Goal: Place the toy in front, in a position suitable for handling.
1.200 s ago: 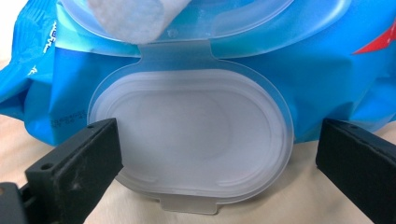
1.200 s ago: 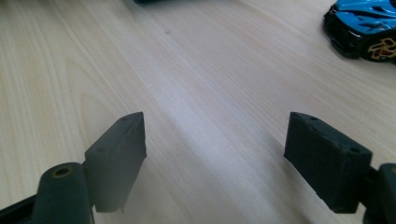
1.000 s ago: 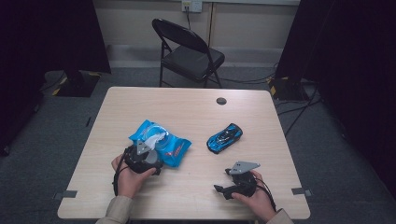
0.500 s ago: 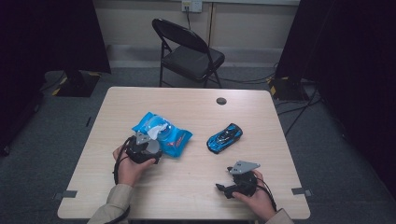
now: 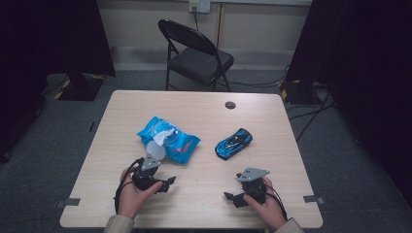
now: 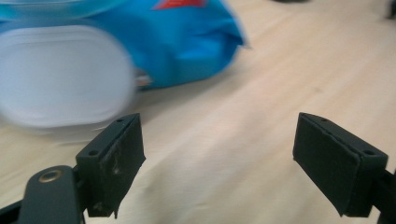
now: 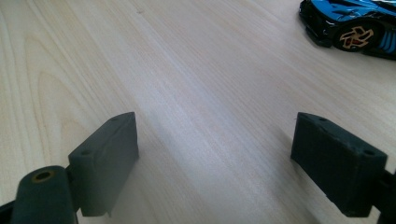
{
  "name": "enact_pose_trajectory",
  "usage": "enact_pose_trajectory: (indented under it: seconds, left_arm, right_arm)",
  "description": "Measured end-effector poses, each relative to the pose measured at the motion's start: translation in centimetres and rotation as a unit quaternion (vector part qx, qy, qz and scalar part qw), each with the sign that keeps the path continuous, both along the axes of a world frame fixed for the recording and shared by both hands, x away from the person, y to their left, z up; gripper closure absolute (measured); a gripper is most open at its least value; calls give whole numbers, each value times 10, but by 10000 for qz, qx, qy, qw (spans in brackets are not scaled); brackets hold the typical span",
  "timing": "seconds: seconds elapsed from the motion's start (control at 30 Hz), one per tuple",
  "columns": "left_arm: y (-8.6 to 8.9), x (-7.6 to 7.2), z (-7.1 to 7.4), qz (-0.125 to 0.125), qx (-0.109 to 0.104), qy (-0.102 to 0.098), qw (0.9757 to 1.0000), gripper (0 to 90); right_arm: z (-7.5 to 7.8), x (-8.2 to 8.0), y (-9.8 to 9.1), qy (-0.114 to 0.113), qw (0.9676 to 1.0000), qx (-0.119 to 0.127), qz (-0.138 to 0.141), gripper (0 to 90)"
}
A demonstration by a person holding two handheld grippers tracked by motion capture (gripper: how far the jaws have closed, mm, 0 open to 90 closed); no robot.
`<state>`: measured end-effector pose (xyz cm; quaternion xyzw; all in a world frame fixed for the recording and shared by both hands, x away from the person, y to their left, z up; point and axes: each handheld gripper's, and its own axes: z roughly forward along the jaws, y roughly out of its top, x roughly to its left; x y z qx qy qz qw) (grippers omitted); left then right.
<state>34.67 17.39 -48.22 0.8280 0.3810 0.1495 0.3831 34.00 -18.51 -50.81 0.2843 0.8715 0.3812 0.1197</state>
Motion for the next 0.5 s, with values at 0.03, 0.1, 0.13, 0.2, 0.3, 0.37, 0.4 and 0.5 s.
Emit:
enact_pose_trajectory:
  seconds: [0.03,0.1,0.13,0.2,0.3,0.37,0.4,0.5]
  left_arm:
    - [-5,-1,-1,-108,10,37,9999,160]
    - [-14,-2,-2,-253,7,40,9997,159]
    - [-18,-2,-2,-305,-35,70,9995,158]
    - [-24,-1,-2,-369,-54,58,9993,158]
    - [-37,1,0,-513,-105,11,9986,158]
    - [-44,2,1,-575,-117,-17,9983,159]
    - [-48,3,3,-633,-131,-28,9979,159]
    - [-59,6,5,-734,-140,-53,9972,159]
  right_arm:
    - [0,0,0,0,10000,0,-1,145]
    - [0,0,0,0,10000,0,-1,144]
    - [0,0,0,2,10000,-1,0,144]
    - [0,0,0,0,10000,-1,-2,144]
    - [0,0,-1,-3,10000,-1,-16,145]
    - [0,-1,-2,-10,10000,2,-35,145]
    - [0,-2,-3,-3,10000,-4,-42,145]
    - [0,-3,-6,6,10000,-2,-69,147]
